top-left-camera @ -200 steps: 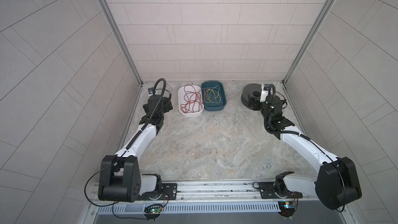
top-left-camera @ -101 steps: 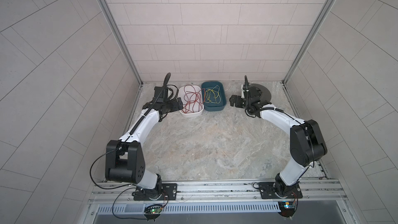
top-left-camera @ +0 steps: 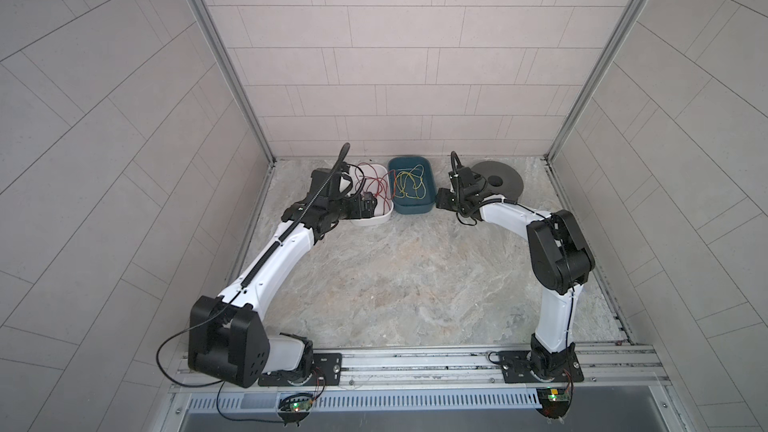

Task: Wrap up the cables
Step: 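Move the left gripper to the white tub while the right reaches the teal tub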

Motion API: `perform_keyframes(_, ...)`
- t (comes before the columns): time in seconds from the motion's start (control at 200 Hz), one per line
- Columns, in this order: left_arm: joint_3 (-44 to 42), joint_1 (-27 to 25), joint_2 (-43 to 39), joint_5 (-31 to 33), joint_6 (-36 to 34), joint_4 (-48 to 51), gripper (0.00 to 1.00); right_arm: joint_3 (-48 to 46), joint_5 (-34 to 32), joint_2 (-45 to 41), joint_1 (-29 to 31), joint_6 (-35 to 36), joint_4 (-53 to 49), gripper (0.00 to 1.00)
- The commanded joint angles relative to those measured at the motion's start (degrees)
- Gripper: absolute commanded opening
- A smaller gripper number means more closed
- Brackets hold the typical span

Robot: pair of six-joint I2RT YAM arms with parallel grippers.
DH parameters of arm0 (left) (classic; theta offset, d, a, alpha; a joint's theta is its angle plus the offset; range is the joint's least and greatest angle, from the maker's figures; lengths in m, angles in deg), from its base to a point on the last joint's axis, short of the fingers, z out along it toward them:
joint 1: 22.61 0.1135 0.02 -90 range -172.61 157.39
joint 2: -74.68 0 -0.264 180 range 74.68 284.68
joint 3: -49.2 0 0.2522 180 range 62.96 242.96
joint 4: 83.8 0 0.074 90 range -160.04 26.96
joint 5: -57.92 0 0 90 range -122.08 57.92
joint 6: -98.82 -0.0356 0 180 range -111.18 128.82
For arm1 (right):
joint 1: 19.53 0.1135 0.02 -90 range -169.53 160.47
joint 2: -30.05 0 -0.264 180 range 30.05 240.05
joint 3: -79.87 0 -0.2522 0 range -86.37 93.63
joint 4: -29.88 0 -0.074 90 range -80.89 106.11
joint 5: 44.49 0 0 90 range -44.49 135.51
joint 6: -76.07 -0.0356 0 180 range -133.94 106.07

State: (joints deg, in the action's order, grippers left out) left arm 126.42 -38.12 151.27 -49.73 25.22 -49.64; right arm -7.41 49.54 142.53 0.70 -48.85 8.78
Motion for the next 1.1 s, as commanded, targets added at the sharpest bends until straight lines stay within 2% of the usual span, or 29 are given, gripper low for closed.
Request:
perform_keyframes(0.0,-1.55,-0.83,-1.86,-0.64,-1.63,-2.53,0.96,2.74,-0.85,1.7,0.1,-1.52,-0.77,0.53)
perform_keyframes(0.38,-1.95,-3.29,-3.51,0.45,-2.96,-2.56,0.96,8.75,-2.27,6.6,0.43,0.39,-5.68,0.39)
perform_keyframes(0.425,-2.03,-3.29,-3.52,0.46,-2.96,-2.56,0.96,8.84,-2.19,6.76,0.43,0.84,-5.74,0.33)
perform_keyframes(0.595,-1.8,-3.3,-3.72,0.74,-2.96,-2.47,0.96,9.02,-2.45,6.31,0.45,2.45,-6.96,0.25)
perform_keyframes(0.751,-1.9,-3.3,-4.3,1.27,-3.04,-2.48,0.96,9.37,-2.93,5.09,0.43,5.32,-9.2,0.12)
perform_keyframes(1.006,-1.71,-3.3,-4.57,1.62,-3.18,-2.22,0.96,8.11,-2.2,2.12,0.24,7.54,-14.76,0.1)
perform_keyframes(1.091,-1.67,-3.3,-4.77,1.72,-3.15,-2.21,0.96,7.08,-1.76,0.92,0.25,7.76,-15.96,0.17)
